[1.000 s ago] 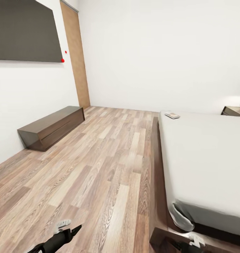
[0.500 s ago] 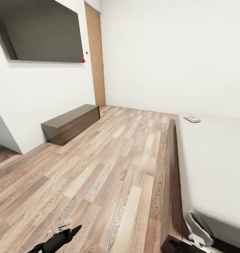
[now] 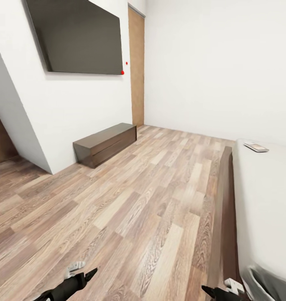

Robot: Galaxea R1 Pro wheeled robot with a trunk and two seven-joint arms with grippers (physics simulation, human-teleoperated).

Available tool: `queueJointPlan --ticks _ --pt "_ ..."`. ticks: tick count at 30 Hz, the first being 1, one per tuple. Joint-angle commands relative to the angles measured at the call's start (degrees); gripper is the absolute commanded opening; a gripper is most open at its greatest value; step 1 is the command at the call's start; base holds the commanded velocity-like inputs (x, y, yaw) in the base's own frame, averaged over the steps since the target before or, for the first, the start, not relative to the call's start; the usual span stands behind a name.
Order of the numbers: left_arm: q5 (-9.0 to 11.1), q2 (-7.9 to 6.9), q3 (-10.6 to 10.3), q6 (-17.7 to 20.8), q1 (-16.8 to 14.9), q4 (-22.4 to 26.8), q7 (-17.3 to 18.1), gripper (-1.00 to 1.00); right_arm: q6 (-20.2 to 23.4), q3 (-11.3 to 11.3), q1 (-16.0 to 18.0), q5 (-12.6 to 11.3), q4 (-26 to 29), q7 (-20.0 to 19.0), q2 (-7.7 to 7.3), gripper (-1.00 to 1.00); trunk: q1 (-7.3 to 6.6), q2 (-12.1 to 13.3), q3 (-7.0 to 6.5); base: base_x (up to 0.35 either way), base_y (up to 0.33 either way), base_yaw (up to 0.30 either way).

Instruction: In the bedroom, move the book from the bed onto either nightstand, and place the two sandals side by side next to the bed.

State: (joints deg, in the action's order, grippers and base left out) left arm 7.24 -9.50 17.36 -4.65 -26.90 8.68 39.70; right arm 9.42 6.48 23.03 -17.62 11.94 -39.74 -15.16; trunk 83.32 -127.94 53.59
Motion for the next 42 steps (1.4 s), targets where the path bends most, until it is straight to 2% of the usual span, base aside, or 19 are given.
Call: queueJointPlan --ticks 1,10,26,33,42 --pt "0.58 -0.02 -0.4 -0.19 -0.03 -0.17 0.12 1.0 0.6 0.46 0.0 -0.13 0.04 -0.25 0.02 1.0 -0.01 -0.02 0.05 0.0 0.0 0.292" --pt "0.58 0.34 -0.4 -0.19 -0.01 -0.18 0.12 1.0 0.6 0.49 0.0 -0.13 0.09 -0.28 0.04 1.0 -0.01 -0.02 0.05 0.0 0.0 0.208" --pt "0.58 0.36 -0.4 -0.22 0.0 -0.17 0.12 1.0 0.6 0.53 0.0 -0.13 0.1 -0.27 0.04 1.0 -0.01 -0.02 0.05 0.003 0.0 0.009" --pt "0.58 0.36 -0.4 -0.22 0.0 -0.22 0.12 1.0 0.6 0.49 0.0 -0.13 0.09 -0.29 0.04 1.0 -0.01 -0.02 0.05 0.199 0.0 0.0" --pt "0.58 0.36 -0.4 -0.22 0.0 -0.22 0.12 1.0 0.6 0.48 0.0 -0.13 0.07 -0.26 0.04 1.0 -0.01 -0.02 0.05 0.03 0.0 0.0"
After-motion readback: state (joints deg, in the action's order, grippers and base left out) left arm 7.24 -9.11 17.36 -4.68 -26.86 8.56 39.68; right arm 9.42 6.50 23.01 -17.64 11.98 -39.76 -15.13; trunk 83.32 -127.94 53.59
